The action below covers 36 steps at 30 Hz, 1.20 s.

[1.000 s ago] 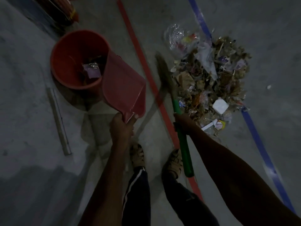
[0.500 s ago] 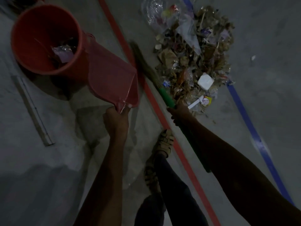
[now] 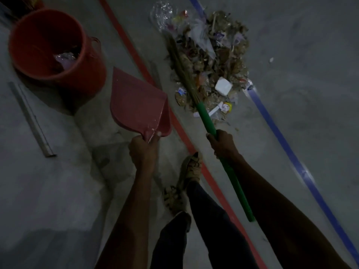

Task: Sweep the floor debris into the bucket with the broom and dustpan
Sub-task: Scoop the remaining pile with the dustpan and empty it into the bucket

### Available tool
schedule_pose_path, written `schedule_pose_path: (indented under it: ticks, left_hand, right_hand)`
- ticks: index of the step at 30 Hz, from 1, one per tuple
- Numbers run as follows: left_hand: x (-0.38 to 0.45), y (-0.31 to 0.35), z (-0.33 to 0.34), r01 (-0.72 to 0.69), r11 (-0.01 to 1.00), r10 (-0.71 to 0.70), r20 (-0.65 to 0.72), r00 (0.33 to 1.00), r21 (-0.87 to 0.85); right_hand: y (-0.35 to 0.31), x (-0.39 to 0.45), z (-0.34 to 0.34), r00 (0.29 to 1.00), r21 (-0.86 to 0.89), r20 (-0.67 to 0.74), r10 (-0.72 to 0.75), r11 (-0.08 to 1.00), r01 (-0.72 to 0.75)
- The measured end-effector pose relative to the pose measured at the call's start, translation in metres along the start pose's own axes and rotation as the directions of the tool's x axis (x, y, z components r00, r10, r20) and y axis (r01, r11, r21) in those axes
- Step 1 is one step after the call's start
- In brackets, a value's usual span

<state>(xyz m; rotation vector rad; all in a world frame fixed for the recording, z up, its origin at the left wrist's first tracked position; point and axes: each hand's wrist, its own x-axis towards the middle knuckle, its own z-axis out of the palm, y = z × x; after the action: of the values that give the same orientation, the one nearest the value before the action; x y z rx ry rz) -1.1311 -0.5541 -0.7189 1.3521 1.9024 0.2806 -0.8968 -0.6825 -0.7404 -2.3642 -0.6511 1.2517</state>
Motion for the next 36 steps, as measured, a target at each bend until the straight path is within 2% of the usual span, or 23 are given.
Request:
schedule_pose_path:
  ticks: [4,8,15,17,20,23,26,32,36]
  left_hand:
    - [-0.049,-0.007,0.011,-0.024,0.999,0.026,0.072,0.997,-0.024]
    - [-0.089,-0.013,0.033,-0.084,0.994,0.092,0.116,0.989,-0.066]
    - [-0.155,-0.025,0.081,-0.082,0.990,0.093,0.094,0.991,-0.117]
    - [-0.174,-0.031,0.093,-0.078,0.991,0.086,0.072,0.994,-0.107]
    - [-0.194,-0.041,0.106,-0.100,0.989,0.104,0.030,0.994,-0.107]
    - [-0.205,-0.049,0.114,-0.131,0.985,0.132,0.004,0.991,-0.112]
    - [-0.216,-0.049,0.117,-0.170,0.977,0.169,-0.012,0.985,-0.126]
    - [-0.222,-0.055,0.115,-0.183,0.979,0.181,-0.038,0.983,-0.087]
    - [-0.222,-0.055,0.112,-0.136,0.989,0.137,0.014,0.990,-0.055]
  right_hand:
    - [0.052,-0.036,-0.019,0.996,0.045,-0.092,-0.004,0.999,0.008]
    - [0.102,-0.050,-0.038,0.984,0.171,-0.174,0.027,0.985,0.003]
    - [0.187,-0.058,-0.050,0.955,0.347,-0.279,0.100,0.938,0.003]
    - [0.211,-0.062,-0.049,0.946,0.381,-0.282,0.158,0.924,-0.041]
    - [0.251,-0.066,-0.043,0.932,0.389,-0.244,0.268,0.908,-0.159]
    - [0.276,-0.066,-0.036,0.910,0.395,-0.149,0.387,0.867,-0.304]
    - [0.280,-0.067,-0.023,0.909,0.359,-0.027,0.415,0.853,-0.379]
    - [0.248,-0.070,-0.007,0.953,0.267,0.092,0.289,0.915,-0.303]
    - [0.236,-0.077,-0.006,0.970,0.330,0.039,0.238,0.914,-0.237]
